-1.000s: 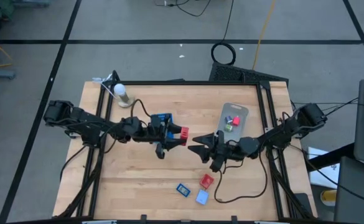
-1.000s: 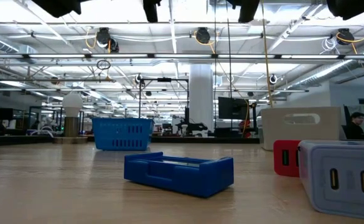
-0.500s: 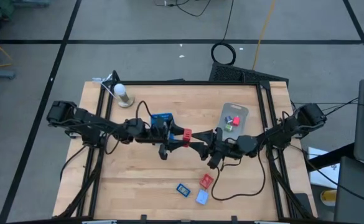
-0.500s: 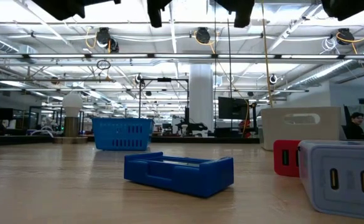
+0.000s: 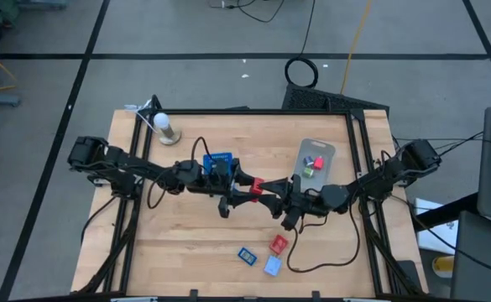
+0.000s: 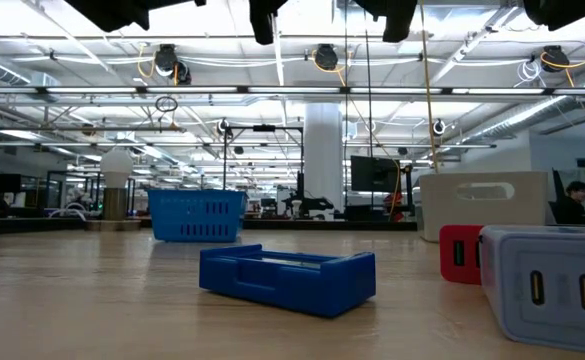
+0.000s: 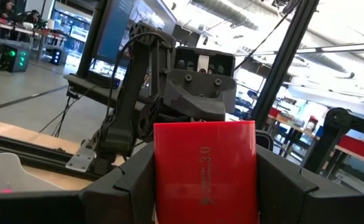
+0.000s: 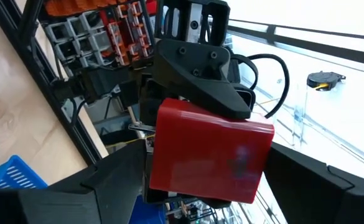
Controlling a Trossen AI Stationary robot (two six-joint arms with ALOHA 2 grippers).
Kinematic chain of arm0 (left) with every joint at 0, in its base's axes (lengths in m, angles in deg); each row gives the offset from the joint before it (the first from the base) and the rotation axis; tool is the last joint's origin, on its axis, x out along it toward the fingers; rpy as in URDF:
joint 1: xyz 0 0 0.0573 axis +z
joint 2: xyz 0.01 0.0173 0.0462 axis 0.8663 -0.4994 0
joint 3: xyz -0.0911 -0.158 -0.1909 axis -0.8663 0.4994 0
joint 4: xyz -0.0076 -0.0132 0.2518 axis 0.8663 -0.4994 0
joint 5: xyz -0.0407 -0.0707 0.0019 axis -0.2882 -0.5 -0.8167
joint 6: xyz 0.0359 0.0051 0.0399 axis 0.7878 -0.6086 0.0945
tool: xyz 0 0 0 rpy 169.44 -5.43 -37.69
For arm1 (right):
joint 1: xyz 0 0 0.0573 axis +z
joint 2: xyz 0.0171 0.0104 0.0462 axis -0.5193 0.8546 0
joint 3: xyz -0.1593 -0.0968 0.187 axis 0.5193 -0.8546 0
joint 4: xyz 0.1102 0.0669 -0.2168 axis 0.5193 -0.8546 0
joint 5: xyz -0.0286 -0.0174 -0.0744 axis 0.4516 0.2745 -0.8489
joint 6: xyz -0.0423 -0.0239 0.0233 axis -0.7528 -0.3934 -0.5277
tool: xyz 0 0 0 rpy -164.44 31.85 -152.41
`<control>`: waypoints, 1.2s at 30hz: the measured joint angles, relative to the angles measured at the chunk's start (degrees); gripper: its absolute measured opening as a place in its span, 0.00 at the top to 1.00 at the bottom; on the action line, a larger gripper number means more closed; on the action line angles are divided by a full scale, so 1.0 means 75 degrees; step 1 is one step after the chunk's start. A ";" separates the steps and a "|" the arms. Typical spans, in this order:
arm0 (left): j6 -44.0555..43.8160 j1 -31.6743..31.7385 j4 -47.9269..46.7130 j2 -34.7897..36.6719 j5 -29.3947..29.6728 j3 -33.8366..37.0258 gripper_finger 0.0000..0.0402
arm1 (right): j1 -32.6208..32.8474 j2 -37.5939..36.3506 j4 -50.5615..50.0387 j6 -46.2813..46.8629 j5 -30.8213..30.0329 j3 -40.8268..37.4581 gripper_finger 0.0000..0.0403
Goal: Pick & Place Office items
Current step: Put the top red charger adapter into the white bin
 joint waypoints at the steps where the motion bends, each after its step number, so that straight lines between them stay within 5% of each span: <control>1: 0.0000 0.0000 -0.0011 0.0000 0.0000 0.0000 0.48 | 0.0000 0.0000 -0.0001 -0.0010 0.0002 0.0000 0.23; 10: 0.0029 -0.0006 -0.0108 0.0000 -0.0109 -0.0006 0.48 | -0.0015 0.0003 -0.0070 0.0153 0.0244 -0.0003 0.25; 16: 0.0102 -0.0010 -0.0120 -0.0003 -0.0188 -0.0006 0.48 | -0.0036 -0.0002 -0.0073 0.0634 0.0349 -0.0003 0.38; 25: 0.0010 0.0003 -0.0199 -0.0003 -0.0254 -0.0006 0.48 | -0.0050 -0.0003 -0.0114 0.0937 0.0301 -0.0003 0.39; 36: 0.0734 -0.0001 -0.0480 -0.0029 -0.0286 -0.0009 0.21 | 0.0002 0.0009 -0.0095 0.1531 -0.0104 0.0006 0.39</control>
